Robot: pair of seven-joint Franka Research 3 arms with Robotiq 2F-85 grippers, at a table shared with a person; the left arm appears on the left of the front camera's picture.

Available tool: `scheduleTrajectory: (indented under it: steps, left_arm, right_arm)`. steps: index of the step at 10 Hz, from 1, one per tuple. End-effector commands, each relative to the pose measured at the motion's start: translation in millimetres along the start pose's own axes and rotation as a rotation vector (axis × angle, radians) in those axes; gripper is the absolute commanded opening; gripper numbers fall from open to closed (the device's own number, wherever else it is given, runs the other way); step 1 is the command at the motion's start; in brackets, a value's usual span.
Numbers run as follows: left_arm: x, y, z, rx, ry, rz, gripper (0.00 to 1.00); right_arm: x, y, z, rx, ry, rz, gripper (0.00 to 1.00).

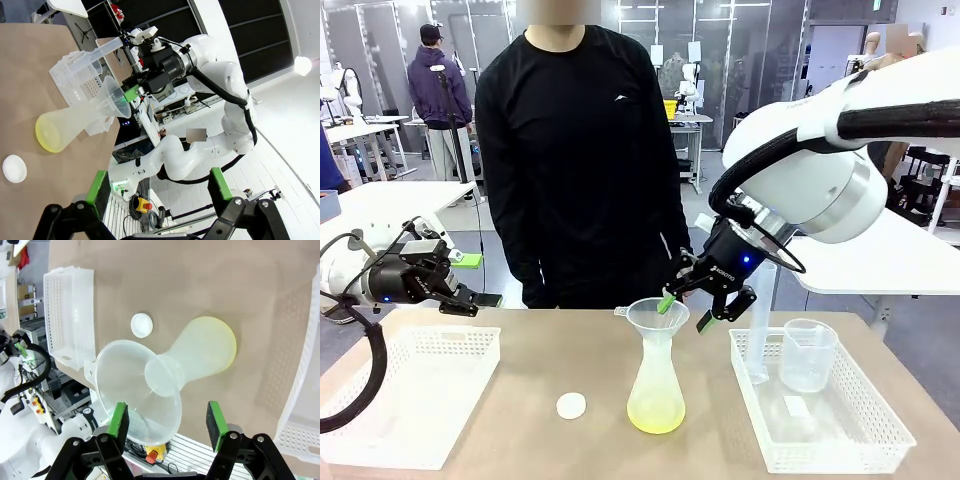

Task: Prepare the solutions needed for the experiment.
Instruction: Once the solution is in the Big flask , pick up the Plastic Funnel and place it back into the right Organizing basket.

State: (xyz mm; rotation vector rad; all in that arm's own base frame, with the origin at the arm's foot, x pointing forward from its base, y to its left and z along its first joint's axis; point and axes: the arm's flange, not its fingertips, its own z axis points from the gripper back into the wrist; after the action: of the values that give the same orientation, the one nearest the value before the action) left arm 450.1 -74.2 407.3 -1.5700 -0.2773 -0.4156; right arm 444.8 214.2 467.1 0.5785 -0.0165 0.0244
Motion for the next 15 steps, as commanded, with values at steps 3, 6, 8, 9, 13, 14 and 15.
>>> scheduleTrajectory:
  steps: [3, 6, 8, 9, 13, 14, 15]
  left_arm:
    - [-1.9, -2.3, -0.9, 0.006, -0.003, -0.003, 1.00]
    - [-1.9, -2.3, -0.9, 0.006, -0.003, -0.003, 1.00]
    - [-1.9, -2.3, -0.9, 0.006, -0.003, -0.003, 1.00]
    - [-1.9, -2.3, -0.9, 0.006, -0.003, -0.003, 1.00]
    - [-1.9, -2.3, -0.9, 0.006, -0.003, -0.003, 1.00]
    - [-1.9, -2.3, -0.9, 0.006, -0.003, -0.003, 1.00]
    - [-1.9, -2.3, -0.9, 0.006, -0.003, -0.003, 1.00]
  right_arm:
    - [3.9, 4.6, -17.7, -0.032, -0.064, -0.039, 0.60]
    - [-1.6, 6.9, -20.7, -0.021, -0.052, -0.053, 0.26]
    - [-4.7, 7.7, -21.0, -0.027, -0.054, -0.064, 0.07]
    - [-5.5, 6.8, -20.7, -0.025, -0.055, -0.071, 0.05]
    - [-11.4, 4.7, -17.5, -0.020, -0.062, -0.082, 0.00]
    - [-14.1, 4.2, -14.1, -0.027, -0.063, -0.093, 0.00]
    - [-18.1, 5.4, -8.7, -0.021, -0.069, -0.094, 0.00]
